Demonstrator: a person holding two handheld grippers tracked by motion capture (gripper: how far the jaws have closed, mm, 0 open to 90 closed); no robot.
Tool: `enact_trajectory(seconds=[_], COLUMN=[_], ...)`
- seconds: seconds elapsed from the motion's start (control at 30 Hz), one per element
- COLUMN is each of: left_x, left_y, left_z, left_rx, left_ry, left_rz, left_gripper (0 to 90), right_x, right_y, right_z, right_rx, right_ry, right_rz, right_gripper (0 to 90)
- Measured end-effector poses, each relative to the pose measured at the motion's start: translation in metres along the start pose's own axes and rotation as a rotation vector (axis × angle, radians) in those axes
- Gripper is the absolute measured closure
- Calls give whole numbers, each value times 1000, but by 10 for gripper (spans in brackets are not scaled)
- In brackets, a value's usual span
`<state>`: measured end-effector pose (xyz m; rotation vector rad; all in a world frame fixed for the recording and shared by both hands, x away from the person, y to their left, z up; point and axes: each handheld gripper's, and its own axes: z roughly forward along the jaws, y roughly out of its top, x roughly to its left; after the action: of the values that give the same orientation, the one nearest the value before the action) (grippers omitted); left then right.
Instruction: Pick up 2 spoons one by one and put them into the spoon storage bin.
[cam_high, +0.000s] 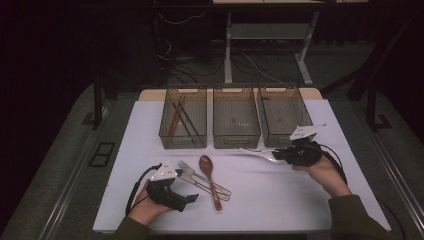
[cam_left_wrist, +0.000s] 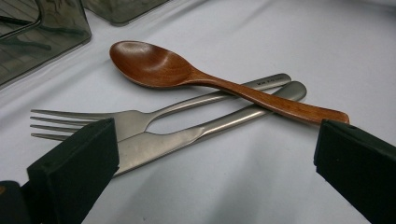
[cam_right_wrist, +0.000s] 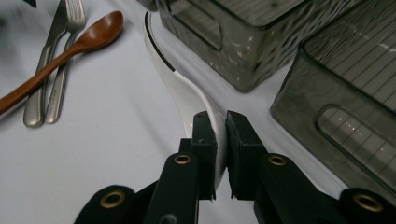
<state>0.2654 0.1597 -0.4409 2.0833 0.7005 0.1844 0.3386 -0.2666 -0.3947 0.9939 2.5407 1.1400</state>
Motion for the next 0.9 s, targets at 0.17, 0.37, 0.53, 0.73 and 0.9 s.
enact_trajectory(seconds=[0.17, 0.37, 0.53, 0.73, 0.9], left_x=[0, 0, 0, -1, 0], left_y=[0, 0, 0, 1, 0], left_z=[0, 0, 0, -1, -1], left_rx=[0, -2, -10, -16, -17], left_ry=[0, 0, 0, 0, -2], left_rz=[0, 0, -4, -4, -7], left_gripper=[0, 0, 0, 0, 0], right_x=[0, 0, 1, 2, -3], right_y=[7, 16, 26, 42, 54], right_z=[-1, -1, 0, -1, 1], right_rx=[-22, -42, -52, -81, -98], right_ry=[-14, -23, -32, -43, -48], right_rz=[5, 3, -14, -34, -26], right_gripper=[819, 819, 819, 818, 818])
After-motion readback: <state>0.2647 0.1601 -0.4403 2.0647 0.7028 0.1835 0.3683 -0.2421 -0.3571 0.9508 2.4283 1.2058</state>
